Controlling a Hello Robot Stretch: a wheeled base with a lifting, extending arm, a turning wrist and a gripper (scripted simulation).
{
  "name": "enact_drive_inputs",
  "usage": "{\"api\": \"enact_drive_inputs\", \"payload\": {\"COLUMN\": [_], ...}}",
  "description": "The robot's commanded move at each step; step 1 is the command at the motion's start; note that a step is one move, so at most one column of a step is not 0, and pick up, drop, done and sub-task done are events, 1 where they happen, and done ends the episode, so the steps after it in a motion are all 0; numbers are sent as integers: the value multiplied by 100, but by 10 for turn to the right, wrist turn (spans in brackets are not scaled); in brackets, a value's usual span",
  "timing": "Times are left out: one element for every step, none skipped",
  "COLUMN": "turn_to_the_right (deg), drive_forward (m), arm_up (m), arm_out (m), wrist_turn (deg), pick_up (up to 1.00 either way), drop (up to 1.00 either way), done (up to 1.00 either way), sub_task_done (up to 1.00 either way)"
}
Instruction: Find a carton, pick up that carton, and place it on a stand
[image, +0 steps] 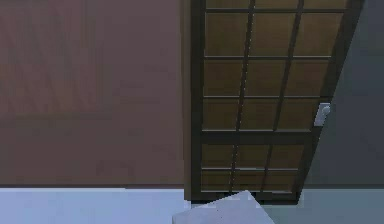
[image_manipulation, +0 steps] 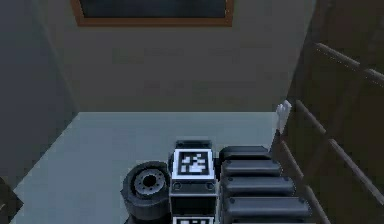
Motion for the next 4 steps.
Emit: {"api": "enact_drive_inputs", "payload": {"turn_to_the_right": [0,-450,-390,0], "drive_forward": [5,0,0,30], "arm_up": [0,0,0,0], "arm_out": [0,0,0,0], "wrist_turn": [0,0,0,0], "pick_up": [0,0,0,0], "drop": [0,0,0,0], "done": [0,0,0,0], "sub_task_done": [0,0,0,0]}}
